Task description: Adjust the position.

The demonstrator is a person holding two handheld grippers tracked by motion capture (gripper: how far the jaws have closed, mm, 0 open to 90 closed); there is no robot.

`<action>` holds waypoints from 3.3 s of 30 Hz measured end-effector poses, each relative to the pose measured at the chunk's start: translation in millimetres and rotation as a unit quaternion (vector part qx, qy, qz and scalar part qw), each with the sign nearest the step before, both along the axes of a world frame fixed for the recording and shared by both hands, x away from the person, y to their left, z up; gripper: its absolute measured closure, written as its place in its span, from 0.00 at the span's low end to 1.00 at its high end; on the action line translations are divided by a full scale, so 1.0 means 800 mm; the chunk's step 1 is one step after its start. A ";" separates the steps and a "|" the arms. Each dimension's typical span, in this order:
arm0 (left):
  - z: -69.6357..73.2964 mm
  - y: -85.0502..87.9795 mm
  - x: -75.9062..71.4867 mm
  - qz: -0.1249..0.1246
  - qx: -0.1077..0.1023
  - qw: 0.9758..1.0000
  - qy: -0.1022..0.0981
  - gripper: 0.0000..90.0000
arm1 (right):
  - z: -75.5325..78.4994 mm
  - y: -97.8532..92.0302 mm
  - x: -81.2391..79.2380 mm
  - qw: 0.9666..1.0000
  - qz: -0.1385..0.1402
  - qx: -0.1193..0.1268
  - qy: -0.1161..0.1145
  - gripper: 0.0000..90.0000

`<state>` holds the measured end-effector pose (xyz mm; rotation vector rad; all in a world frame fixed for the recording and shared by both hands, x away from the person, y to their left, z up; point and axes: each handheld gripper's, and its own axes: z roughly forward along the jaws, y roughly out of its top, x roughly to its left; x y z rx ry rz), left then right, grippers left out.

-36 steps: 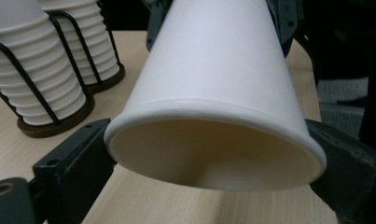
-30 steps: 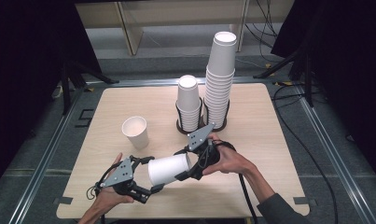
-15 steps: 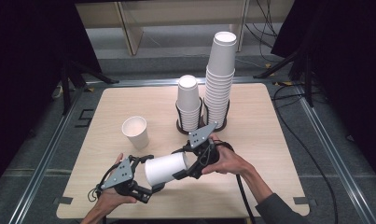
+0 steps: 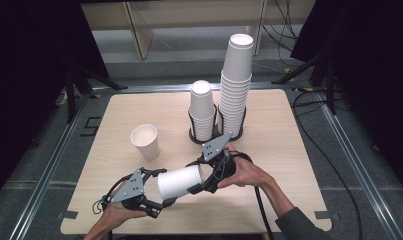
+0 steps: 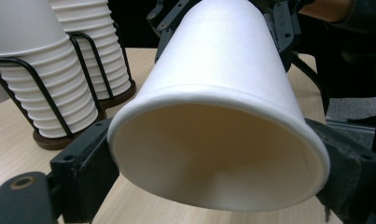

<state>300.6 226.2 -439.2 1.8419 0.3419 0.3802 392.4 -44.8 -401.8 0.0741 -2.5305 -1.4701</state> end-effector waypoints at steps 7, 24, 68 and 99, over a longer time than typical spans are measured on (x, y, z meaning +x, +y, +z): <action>0.000 0.001 0.002 -0.003 0.014 1.000 0.016 0.14 | 0.001 0.004 -0.006 0.998 -0.008 -0.052 -0.026 0.23; -0.005 -0.009 0.005 0.003 0.062 0.996 0.059 0.14 | 0.011 0.040 -0.042 0.955 -0.011 -0.217 -0.200 0.18; 0.003 0.012 0.008 0.034 -0.091 0.995 0.035 0.16 | 0.011 0.002 -0.012 0.988 -0.042 -0.068 -0.134 0.26; 0.007 0.003 0.009 0.029 -0.135 0.989 0.060 0.08 | -0.015 0.027 -0.014 0.996 -0.011 -0.028 -0.089 0.25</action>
